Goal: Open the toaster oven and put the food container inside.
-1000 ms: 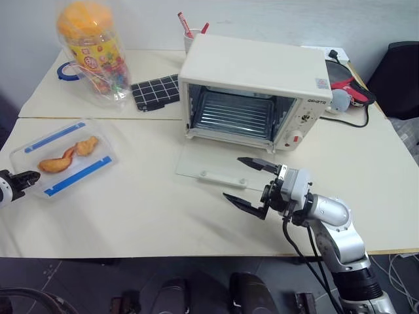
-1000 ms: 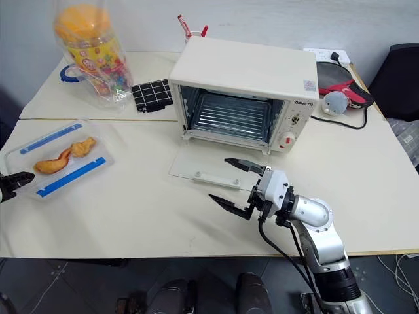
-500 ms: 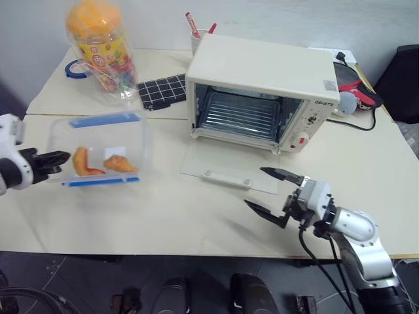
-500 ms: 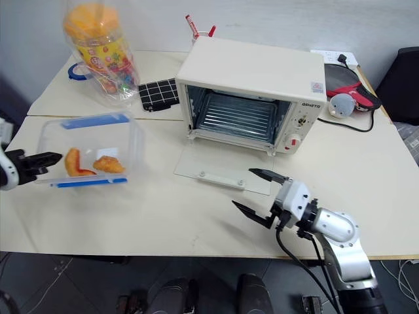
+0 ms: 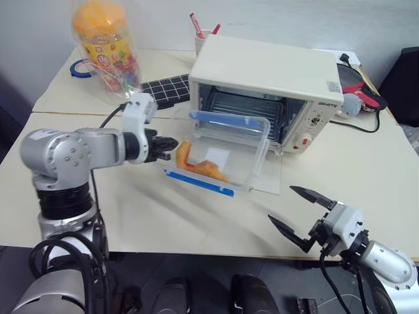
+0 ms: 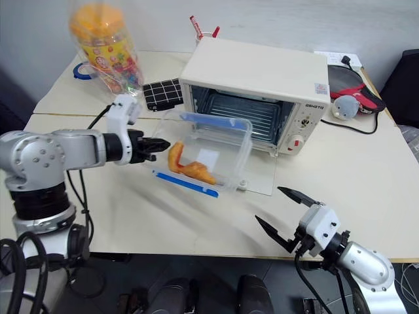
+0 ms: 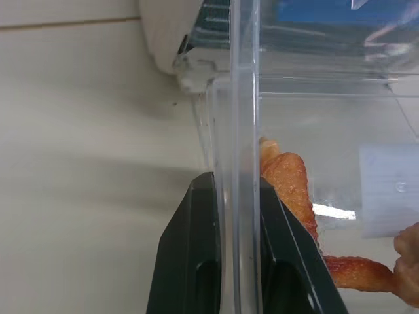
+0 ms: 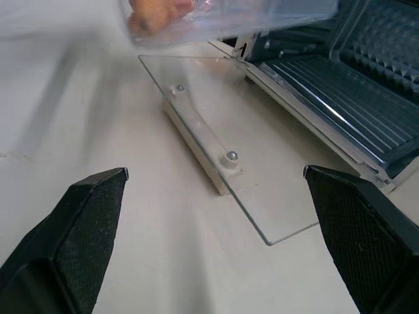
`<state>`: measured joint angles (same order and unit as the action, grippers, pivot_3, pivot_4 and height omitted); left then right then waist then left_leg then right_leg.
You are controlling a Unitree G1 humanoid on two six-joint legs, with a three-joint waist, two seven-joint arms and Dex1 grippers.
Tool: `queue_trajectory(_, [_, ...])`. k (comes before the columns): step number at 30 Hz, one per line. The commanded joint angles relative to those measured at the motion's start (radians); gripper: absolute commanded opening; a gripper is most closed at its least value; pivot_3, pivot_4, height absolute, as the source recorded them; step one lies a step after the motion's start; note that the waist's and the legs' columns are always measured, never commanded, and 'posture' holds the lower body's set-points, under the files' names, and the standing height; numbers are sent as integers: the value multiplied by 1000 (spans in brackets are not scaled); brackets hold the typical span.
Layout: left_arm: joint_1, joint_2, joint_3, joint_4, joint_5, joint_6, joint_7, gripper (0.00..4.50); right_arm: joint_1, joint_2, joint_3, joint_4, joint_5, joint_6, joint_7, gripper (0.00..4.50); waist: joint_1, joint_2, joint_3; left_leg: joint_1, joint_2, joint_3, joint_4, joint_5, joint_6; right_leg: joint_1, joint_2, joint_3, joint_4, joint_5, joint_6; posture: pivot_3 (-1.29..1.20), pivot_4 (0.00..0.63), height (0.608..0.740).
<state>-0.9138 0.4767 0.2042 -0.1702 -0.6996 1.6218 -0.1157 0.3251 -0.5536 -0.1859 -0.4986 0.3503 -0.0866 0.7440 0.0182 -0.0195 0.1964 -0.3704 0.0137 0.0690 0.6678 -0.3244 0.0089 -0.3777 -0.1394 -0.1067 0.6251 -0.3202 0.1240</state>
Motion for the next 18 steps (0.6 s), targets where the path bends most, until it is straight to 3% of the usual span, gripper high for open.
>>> queue_trajectory(1, [-71,-30,-20,33,62,-29,12,147,30,17,-26,-75,-15,-6,-44,4500,3,0,0,0,0,0,0,0,0,0,1,0,0,0,0,0,150,740])
queue_trajectory(8, [-95,-92,-83,104,139,-107,-3,147,58,37,-33,-119,-23,2,-100,4500,6,0,0,0,0,0,0,0,0,0,0,0,-1,0,0,0,150,740])
queue_trajectory(13, [-102,-149,-138,153,205,-189,6,147,141,42,-105,-166,-6,6,-127,4500,11,0,0,-1,0,-1,0,0,0,0,1,-1,-1,0,0,0,150,740])
queue_trajectory(18, [-101,-161,-163,175,240,-237,-15,1646,145,46,-112,-183,-8,18,-146,4500,7,0,0,0,0,0,1,0,0,1,1,-1,-1,0,0,0,150,740])
